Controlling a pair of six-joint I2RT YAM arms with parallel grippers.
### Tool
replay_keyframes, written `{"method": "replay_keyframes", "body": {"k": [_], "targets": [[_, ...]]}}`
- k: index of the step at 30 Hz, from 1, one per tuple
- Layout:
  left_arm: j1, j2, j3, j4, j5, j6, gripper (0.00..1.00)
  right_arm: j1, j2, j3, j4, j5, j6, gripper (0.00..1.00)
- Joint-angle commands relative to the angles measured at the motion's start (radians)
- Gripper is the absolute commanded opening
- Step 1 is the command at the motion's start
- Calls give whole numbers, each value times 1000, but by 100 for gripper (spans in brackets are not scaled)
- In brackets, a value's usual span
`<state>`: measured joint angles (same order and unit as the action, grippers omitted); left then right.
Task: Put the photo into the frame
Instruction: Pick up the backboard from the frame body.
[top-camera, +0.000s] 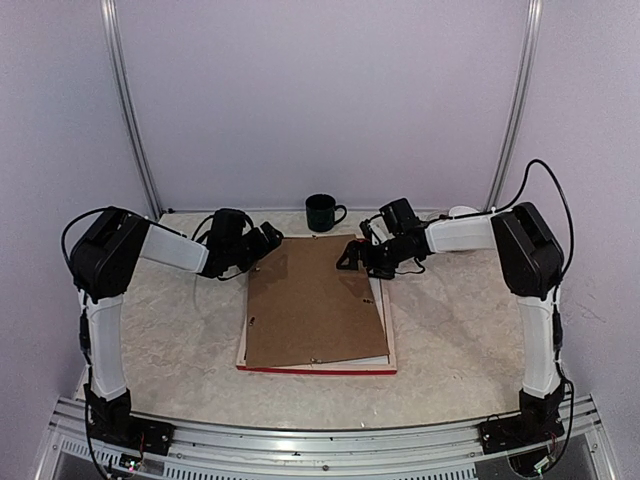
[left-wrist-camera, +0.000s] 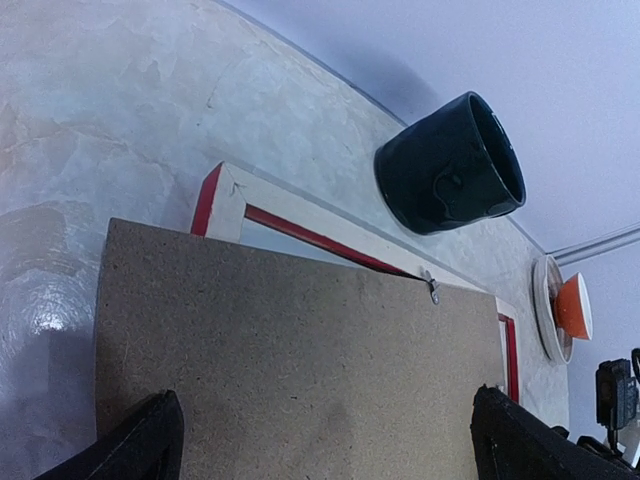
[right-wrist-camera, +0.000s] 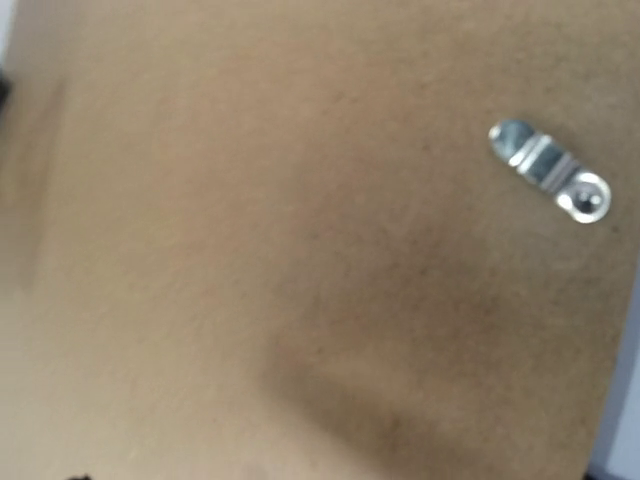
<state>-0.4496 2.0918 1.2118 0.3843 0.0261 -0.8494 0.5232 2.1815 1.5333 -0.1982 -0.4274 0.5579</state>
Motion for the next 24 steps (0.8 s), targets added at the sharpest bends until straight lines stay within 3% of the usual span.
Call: {"method": "replay_keyframes", "body": {"k": [1, 12, 24], "targets": [[-12, -26, -54, 2, 37, -21, 99, -5, -81, -121, 99, -179, 87, 99], [-47, -111, -110, 7, 50, -34, 99, -22, -240, -342, 305, -283, 180, 99], [-75, -117, -120, 7, 40, -42, 99, -57, -215, -542, 692, -376, 410, 99]]}}
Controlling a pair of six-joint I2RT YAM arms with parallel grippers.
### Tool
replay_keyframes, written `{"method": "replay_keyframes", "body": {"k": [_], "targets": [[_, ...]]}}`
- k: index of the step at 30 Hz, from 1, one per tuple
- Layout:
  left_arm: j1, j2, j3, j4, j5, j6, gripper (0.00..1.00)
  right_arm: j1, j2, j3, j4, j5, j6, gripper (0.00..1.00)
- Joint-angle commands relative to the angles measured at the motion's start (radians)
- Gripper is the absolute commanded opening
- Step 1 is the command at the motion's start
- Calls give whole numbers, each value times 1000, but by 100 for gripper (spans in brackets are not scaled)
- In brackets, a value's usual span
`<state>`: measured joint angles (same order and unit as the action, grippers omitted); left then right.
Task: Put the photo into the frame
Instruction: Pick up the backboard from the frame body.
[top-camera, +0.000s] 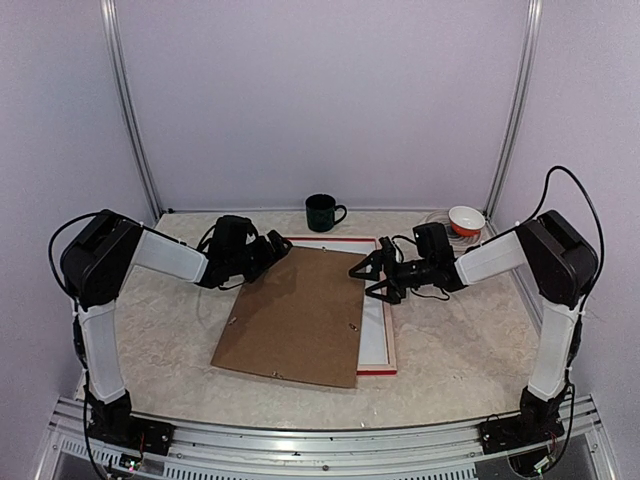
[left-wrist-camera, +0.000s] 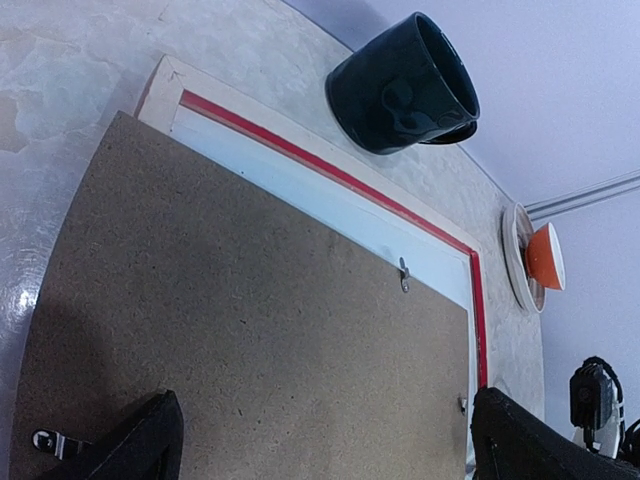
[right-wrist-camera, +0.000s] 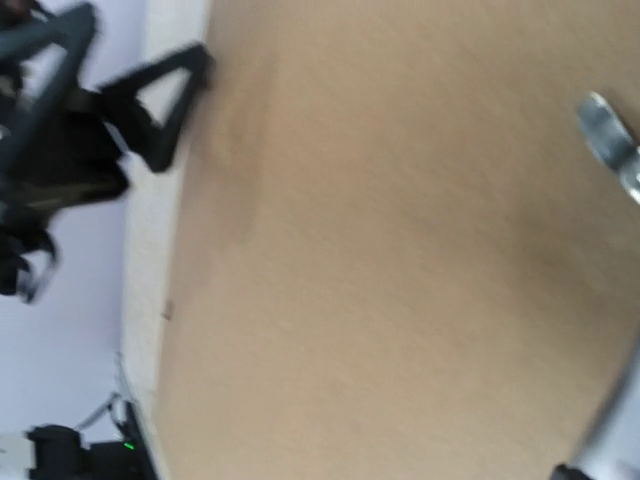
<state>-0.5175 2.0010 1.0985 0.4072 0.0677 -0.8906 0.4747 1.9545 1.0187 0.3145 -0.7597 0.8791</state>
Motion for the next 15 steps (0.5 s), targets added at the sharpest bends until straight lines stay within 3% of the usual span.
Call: {"method": "replay_keyframes", "body": {"k": [1, 6, 15], "targets": [[-8, -28, -8, -16, -4, 0, 99, -10, 14, -38, 200, -44, 109, 99], [-5, -40, 4, -23, -6, -1, 99, -9, 11, -36, 170, -1, 126, 99], [20, -77, 41, -65, -33, 27, 99, 44, -30, 85, -171, 170, -10, 99]]}}
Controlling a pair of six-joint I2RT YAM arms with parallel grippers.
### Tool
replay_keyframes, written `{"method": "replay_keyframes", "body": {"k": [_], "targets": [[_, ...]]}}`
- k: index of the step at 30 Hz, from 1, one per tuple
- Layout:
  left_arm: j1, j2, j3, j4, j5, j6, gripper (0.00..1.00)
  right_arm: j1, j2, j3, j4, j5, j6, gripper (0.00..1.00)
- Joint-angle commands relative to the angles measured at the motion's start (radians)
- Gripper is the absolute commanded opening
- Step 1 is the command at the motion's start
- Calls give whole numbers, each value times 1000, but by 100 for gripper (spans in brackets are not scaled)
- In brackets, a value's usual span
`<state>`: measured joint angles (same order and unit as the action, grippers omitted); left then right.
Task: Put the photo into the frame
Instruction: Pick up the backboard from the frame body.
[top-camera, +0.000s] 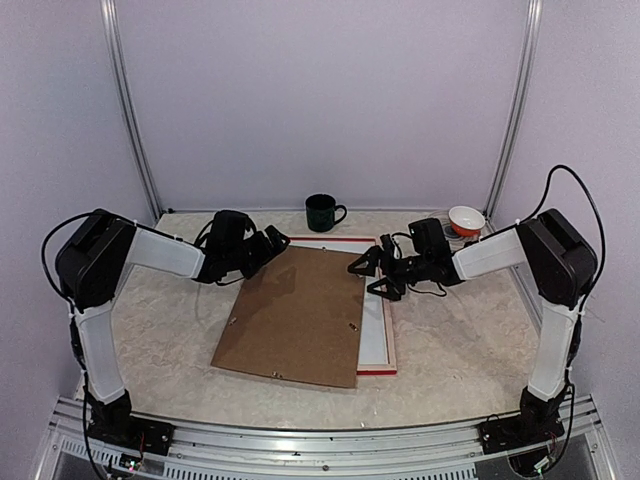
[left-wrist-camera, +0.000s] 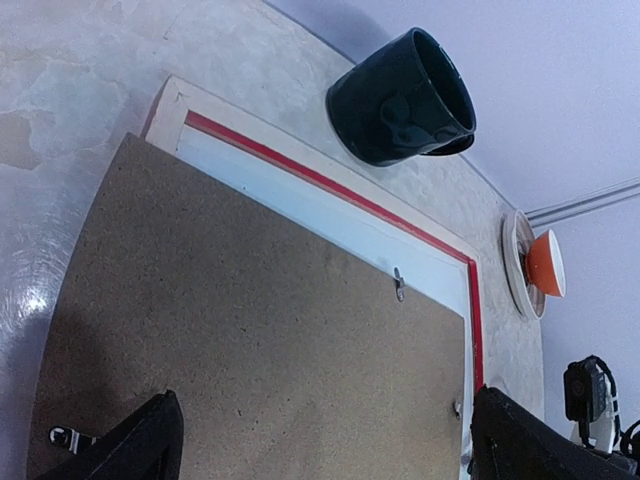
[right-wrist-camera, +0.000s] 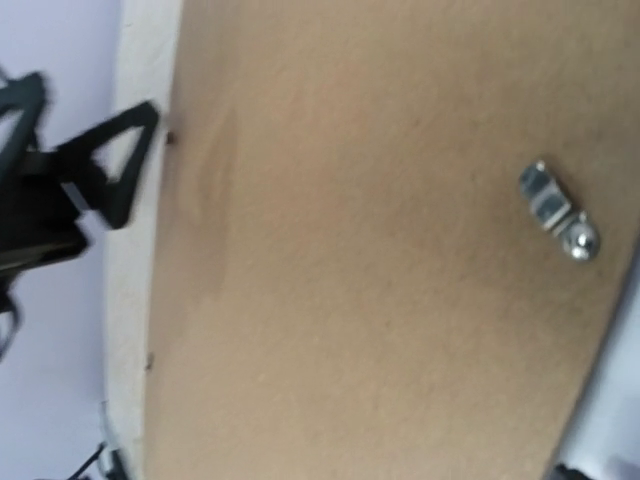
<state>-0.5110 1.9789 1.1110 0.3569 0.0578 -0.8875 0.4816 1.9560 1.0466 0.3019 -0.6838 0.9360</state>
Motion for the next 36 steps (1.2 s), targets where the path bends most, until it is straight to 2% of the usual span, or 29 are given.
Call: {"method": "replay_keyframes", "body": {"k": [1, 13, 25, 36], "targets": [[14, -55, 24, -17, -25, 23, 99, 45, -29, 66, -182, 110, -72, 99], [-17, -52, -42, -12, -54, -4, 99, 131, -23, 111, -314, 229, -68, 99], [-50, -6, -69, -9, -80, -34, 99, 136, -147, 20, -314, 320, 25, 99], [-53, 19, -125, 48, -73, -75, 99, 158, -75, 47, -273, 303, 71, 99]]}}
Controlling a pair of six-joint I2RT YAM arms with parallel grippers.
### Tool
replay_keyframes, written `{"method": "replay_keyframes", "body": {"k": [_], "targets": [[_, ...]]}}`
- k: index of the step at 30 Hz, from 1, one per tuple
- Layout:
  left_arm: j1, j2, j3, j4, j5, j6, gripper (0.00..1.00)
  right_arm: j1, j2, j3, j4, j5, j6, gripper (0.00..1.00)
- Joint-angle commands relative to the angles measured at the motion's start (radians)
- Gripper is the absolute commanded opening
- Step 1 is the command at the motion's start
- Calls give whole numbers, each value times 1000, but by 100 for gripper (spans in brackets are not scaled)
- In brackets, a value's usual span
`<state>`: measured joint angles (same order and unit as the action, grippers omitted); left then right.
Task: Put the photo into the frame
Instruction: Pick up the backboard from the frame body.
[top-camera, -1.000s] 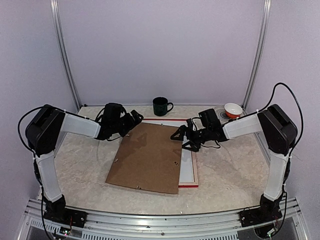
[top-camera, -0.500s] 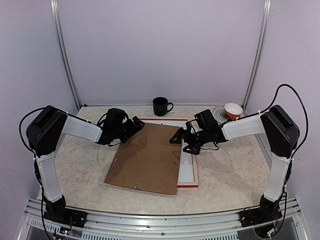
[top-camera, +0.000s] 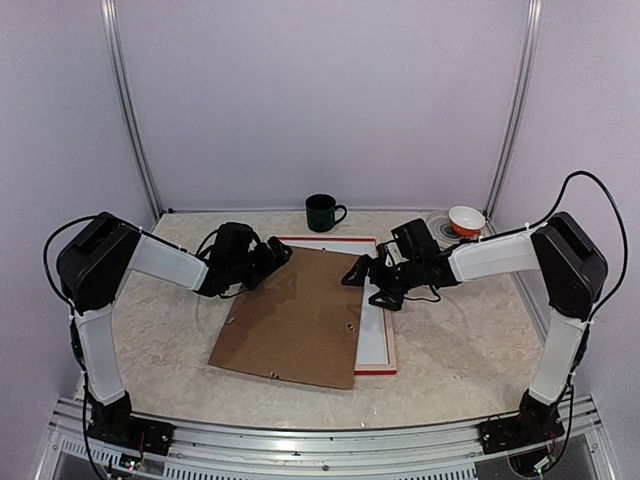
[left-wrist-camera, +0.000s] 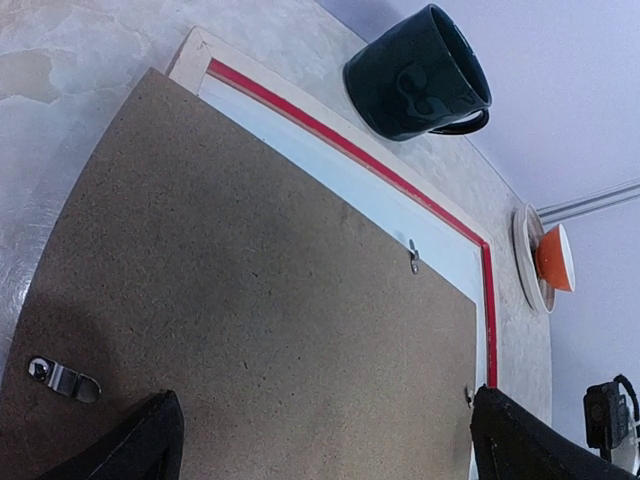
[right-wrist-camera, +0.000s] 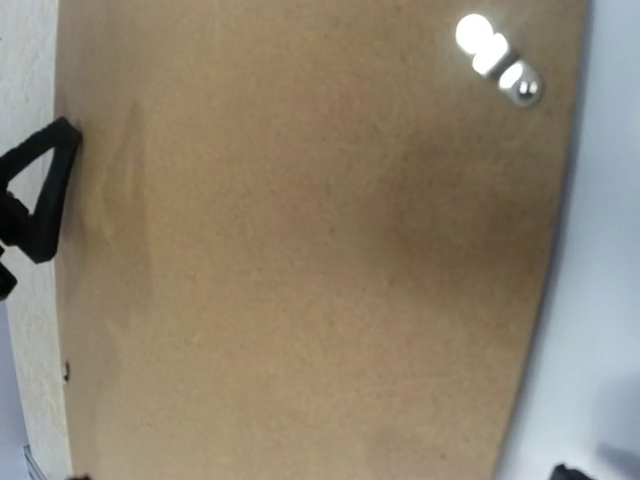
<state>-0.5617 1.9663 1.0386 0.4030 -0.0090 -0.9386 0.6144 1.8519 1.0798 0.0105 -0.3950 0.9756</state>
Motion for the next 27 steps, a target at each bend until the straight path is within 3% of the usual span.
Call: {"method": "replay_keyframes", "body": {"k": [1, 7, 15, 27], "targets": [[-3, 25, -70, 21, -8, -28, 99, 30, 34, 19, 17, 19, 34, 99], [0, -78, -172, 115, -62, -50, 99, 40, 60, 50, -4, 25, 37, 99], [-30, -214, -181, -44, -229, -32, 99, 42, 78, 53, 5, 9, 52, 99], [-38, -131, -127, -166, -217, -72, 99, 42, 67, 41, 39, -23, 98, 99]]}}
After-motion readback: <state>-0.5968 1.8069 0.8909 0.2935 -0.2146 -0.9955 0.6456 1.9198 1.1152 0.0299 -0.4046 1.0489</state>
